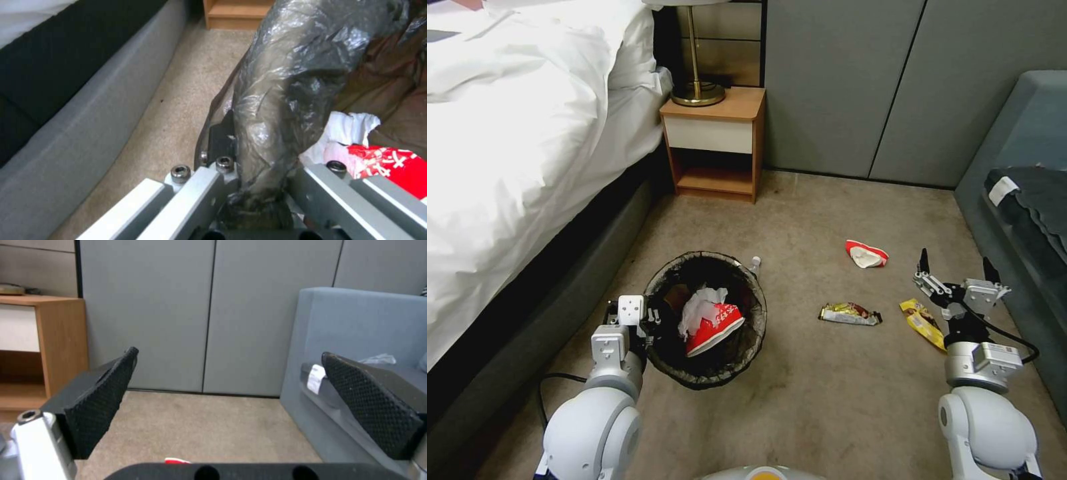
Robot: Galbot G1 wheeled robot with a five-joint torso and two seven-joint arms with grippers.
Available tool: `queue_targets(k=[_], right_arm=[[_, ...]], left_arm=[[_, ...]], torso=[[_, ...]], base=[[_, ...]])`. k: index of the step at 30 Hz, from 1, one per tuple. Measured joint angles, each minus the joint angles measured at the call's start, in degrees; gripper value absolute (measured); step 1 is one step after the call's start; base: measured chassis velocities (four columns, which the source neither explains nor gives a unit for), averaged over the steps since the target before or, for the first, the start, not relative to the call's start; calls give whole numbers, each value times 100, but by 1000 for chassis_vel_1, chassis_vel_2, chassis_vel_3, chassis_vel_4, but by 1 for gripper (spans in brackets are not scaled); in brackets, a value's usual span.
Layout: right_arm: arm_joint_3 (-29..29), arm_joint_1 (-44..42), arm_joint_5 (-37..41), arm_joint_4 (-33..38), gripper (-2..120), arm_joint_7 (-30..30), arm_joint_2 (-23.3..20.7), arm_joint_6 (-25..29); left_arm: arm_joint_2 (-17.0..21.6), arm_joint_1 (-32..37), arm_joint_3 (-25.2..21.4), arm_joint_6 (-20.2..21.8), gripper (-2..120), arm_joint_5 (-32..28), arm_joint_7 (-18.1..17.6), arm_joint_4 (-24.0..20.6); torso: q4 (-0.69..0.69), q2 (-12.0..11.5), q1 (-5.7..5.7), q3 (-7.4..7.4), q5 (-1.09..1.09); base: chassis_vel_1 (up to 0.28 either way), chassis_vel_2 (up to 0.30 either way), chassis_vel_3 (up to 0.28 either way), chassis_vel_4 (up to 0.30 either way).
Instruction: Pick up the trash bin, then pick up the garbage from the floor and place it into the trash bin.
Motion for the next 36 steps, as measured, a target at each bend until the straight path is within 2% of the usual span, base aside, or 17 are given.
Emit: queue_targets(k=[18, 22, 26, 36], right_arm=[[-60, 63, -39, -29, 100, 11, -29, -51], [-62, 101, -50, -9, 100, 13, -36, -134], [-49, 61, -207, 53, 100, 10, 67, -200], [201, -180, -265, 245, 100, -40, 128, -129]], left_arm=[[58, 59, -27, 47, 0, -55, 3, -55], [283, 56, -65, 82, 0, -296, -8, -74], [544, -100, -101, 78, 0, -517, -8, 88], [582, -270, 66, 78, 0, -540, 16, 149]], torso=[[2, 0, 1, 0, 4], [3, 0, 0, 1, 0], [0, 0, 0, 0, 2], [-1, 0, 1, 1, 2]], base=[[-91, 86, 87, -96], [-98, 90, 125, -76], [-84, 90, 77, -69], [-72, 73, 61, -80]])
